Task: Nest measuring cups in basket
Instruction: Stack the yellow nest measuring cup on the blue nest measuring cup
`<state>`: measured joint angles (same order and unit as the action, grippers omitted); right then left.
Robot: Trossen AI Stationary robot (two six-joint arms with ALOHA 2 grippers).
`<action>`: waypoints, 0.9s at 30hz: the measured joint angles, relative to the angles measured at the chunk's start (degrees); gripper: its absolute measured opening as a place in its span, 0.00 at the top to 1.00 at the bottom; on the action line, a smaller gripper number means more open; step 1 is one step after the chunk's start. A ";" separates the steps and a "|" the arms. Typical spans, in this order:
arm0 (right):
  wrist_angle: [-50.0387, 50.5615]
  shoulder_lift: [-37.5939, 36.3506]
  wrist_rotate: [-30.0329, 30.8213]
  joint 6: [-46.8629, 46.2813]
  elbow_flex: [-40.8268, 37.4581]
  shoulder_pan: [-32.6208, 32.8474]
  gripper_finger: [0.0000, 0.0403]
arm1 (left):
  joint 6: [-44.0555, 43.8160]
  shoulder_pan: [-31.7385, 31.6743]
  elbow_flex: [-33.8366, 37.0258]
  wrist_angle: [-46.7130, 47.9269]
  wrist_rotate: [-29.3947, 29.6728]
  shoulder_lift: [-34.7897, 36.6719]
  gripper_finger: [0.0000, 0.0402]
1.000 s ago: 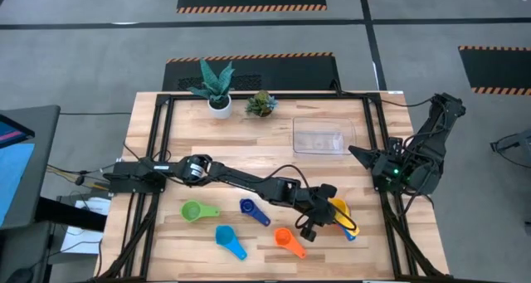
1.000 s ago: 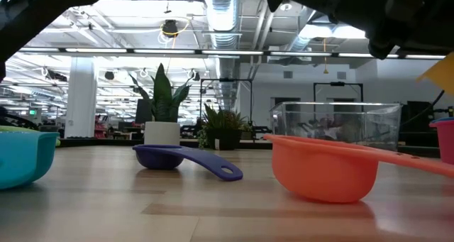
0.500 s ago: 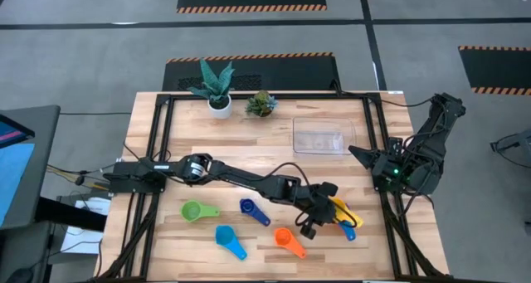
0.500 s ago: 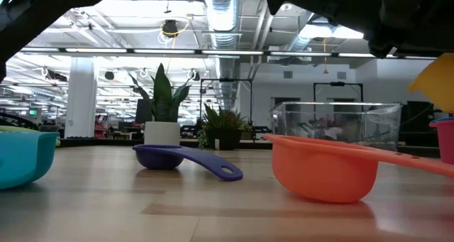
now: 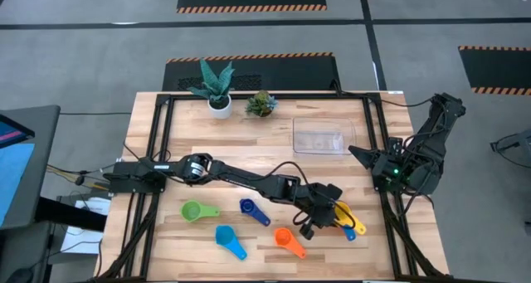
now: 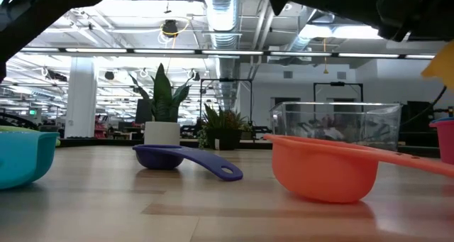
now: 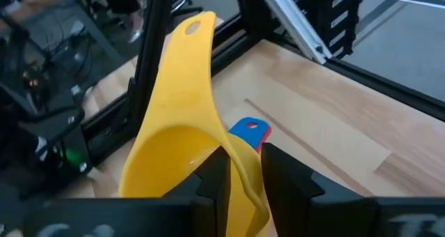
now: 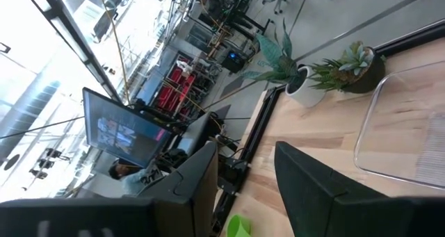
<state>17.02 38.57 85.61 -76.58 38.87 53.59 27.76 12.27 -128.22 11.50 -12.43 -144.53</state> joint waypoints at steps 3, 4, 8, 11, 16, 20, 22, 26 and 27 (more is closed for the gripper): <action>-0.24 0.00 -0.01 -0.04 0.00 0.00 0.58 | 2.76 -0.02 0.00 -1.04 -1.40 0.00 0.83; -0.56 0.00 -0.01 -0.03 0.00 0.00 0.58 | 3.58 -0.02 0.00 -1.27 -1.90 0.00 0.83; -1.40 0.00 -0.03 -0.02 0.00 0.00 0.59 | 5.63 -0.02 0.00 -1.78 -2.31 0.00 0.83; -1.40 0.00 -0.03 -0.02 0.00 0.00 0.58 | 5.72 -0.06 0.00 -1.84 -2.31 0.00 0.83; -1.40 0.00 -0.03 0.01 0.00 0.00 0.58 | 6.74 -0.34 0.00 -2.00 -2.12 0.00 0.83; -1.40 0.00 -0.03 0.03 0.00 0.00 0.59 | 7.23 -0.94 0.00 -2.02 -2.16 0.00 0.83; -1.40 0.00 -0.03 0.05 0.00 0.00 0.59 | 7.22 -1.35 0.00 -2.02 -2.22 0.00 0.83; -1.39 0.00 -0.03 0.08 0.00 0.01 0.58 | 7.22 -2.10 0.00 -2.02 -2.43 0.00 0.83; -1.38 0.00 -0.03 0.09 0.00 0.00 0.58 | 7.22 -2.31 0.00 -2.02 -2.79 0.00 0.83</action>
<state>15.64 38.57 85.58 -76.49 38.87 53.58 34.98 9.95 -128.22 9.47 -15.22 -144.53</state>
